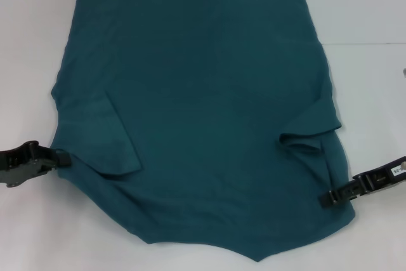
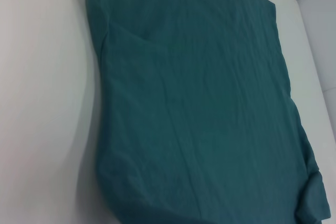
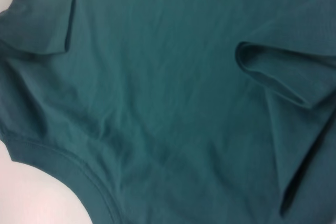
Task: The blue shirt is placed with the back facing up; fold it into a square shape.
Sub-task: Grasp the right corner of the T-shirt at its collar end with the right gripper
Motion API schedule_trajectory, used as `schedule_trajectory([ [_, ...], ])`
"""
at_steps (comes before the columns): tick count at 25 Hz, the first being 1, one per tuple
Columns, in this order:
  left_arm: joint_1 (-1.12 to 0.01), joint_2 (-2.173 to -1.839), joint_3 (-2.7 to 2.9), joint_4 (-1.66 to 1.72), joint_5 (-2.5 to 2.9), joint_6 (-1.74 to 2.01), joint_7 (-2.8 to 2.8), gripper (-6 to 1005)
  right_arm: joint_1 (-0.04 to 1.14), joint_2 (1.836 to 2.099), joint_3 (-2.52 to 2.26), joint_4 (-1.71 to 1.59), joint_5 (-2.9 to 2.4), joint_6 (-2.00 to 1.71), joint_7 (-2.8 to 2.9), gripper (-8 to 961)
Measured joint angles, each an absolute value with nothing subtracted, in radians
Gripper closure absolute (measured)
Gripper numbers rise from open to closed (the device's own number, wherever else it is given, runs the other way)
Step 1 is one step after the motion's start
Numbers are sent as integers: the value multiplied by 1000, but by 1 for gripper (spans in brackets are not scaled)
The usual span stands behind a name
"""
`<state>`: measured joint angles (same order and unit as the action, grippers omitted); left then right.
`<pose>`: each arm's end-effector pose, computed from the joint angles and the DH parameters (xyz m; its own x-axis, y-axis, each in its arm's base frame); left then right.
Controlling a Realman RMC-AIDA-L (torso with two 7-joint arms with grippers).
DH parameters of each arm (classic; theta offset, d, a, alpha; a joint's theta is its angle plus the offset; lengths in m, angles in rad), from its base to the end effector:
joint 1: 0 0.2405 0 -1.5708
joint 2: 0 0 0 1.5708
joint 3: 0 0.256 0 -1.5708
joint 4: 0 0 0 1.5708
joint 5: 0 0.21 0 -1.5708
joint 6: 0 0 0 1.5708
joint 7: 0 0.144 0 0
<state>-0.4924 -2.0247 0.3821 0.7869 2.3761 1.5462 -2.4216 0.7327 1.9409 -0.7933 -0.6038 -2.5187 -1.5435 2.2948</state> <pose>-0.3364 0.3185 0.0615 -0.0445 0.8767 0.4790 0.9962 0.0028 0.0873 0.2827 0.3578 0.0209 0.4105 -0.9118 0.0126 -0.9014 -0.4079 -0.1454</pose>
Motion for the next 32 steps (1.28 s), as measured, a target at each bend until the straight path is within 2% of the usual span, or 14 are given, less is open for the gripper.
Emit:
schedule_trajectory([
  [10, -495, -2024, 371, 787, 2375, 1546, -2422, 983, 740, 1933, -792, -592, -2525, -1511, 2357, 121],
  [17, -497, -2022, 371, 787, 2374, 1542, -2423, 983, 746, 1941, -807, -592, -2534, -1507, 2367, 132],
  [32, -499, -2020, 371, 787, 2375, 1539, -2427, 984, 749, 1943, -815, -603, -2537, -1503, 2368, 755],
])
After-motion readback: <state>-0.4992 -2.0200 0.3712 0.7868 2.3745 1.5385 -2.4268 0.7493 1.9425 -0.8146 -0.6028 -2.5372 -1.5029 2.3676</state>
